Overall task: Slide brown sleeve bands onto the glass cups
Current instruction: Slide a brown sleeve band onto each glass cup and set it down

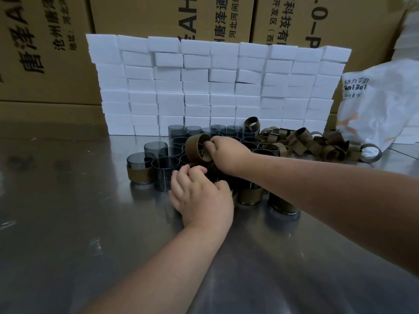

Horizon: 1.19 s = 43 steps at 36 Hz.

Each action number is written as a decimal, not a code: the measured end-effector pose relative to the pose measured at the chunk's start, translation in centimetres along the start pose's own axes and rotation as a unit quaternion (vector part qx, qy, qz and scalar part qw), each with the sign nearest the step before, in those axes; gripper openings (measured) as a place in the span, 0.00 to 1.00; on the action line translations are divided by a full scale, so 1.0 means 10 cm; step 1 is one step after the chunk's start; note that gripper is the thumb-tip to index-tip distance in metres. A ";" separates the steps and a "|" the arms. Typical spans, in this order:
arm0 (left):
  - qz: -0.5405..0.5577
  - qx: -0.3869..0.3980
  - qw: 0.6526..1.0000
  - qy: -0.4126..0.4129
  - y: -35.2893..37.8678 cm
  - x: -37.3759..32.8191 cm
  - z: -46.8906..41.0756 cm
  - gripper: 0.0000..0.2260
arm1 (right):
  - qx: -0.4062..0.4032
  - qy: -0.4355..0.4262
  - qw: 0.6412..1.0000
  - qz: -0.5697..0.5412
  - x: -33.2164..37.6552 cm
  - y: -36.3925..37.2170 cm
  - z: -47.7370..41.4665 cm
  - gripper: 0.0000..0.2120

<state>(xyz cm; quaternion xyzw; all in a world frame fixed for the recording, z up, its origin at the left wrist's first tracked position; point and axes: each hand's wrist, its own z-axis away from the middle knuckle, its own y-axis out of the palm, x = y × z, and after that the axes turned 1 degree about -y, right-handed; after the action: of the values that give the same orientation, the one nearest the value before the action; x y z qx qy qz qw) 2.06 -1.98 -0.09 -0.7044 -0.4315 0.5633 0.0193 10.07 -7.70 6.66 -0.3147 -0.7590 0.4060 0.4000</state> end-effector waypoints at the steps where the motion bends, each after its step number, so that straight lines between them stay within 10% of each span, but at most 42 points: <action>1: -0.004 0.003 1.000 0.001 0.00 0.00 0.00 0.14 | -0.006 0.001 1.000 -0.015 -0.01 -0.01 -0.02 0.12; 17: -0.030 0.025 0.999 0.010 0.00 0.01 0.00 0.14 | -0.035 0.073 0.985 -0.151 -0.06 -0.07 -0.04 0.19; 25: -0.024 -0.004 0.999 0.029 0.01 0.00 0.02 0.18 | -0.193 0.107 0.956 -0.194 0.02 -0.31 -0.12 0.16; 32: -0.015 -0.039 0.996 0.075 -0.03 -0.02 0.05 0.20 | -0.234 0.197 0.864 -0.401 0.05 -0.57 0.24 0.15; 39: 0.070 -0.003 0.947 0.314 -0.15 -0.14 0.24 0.34 | -0.189 0.194 0.607 -0.747 -0.06 -0.59 0.94 0.14; 43: 0.090 0.034 0.923 0.373 -0.15 -0.16 0.28 0.37 | -0.177 0.228 0.603 -0.744 -0.13 -0.44 1.11 0.14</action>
<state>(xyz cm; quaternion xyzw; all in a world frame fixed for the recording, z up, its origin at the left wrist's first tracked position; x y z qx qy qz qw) -1.07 -3.35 0.95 -0.8982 -0.3087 0.2736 0.1517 0.45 -14.86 6.09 0.2115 -0.6725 -0.2587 0.6604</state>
